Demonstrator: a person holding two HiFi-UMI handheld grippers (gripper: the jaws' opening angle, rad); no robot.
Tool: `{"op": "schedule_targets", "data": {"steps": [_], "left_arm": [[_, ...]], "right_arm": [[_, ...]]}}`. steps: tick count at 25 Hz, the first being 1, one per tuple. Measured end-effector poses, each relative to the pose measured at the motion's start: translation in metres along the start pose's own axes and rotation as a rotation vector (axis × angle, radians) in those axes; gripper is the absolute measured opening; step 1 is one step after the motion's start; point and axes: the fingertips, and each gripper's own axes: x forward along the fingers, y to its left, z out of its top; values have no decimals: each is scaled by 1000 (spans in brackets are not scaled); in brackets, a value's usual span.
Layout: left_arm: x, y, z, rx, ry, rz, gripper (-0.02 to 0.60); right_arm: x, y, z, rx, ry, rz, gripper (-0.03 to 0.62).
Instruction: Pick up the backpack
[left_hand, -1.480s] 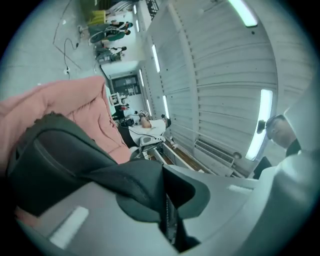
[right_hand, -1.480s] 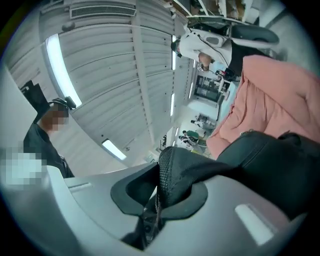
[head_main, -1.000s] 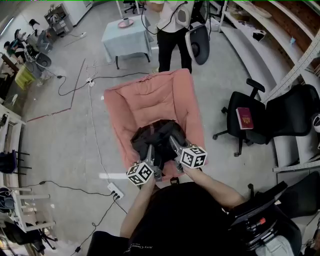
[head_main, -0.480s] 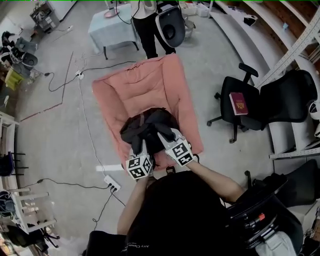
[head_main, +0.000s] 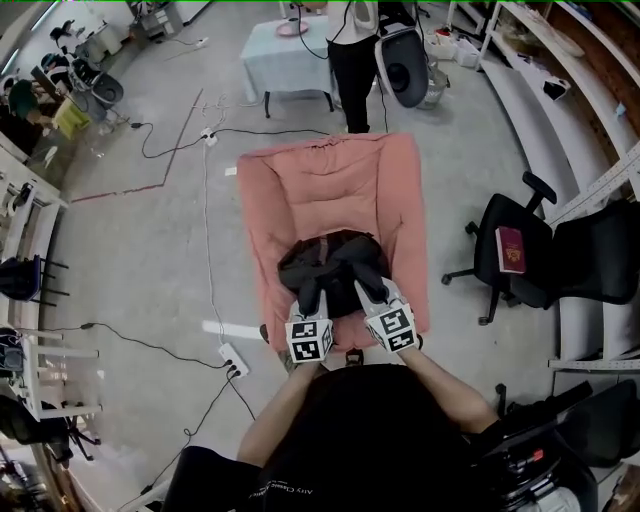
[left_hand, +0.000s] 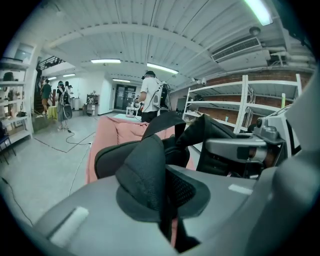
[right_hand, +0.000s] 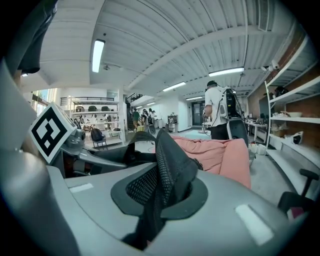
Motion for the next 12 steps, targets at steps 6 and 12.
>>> {"op": "schedule_targets", "data": {"steps": [6, 12], "left_arm": [[0, 1, -1, 6, 19, -6, 21], [2, -1, -5, 20, 29, -17, 21]], "right_arm": [[5, 2, -2, 27, 3, 18, 51], [6, 0, -6, 47, 13, 31, 51]]}}
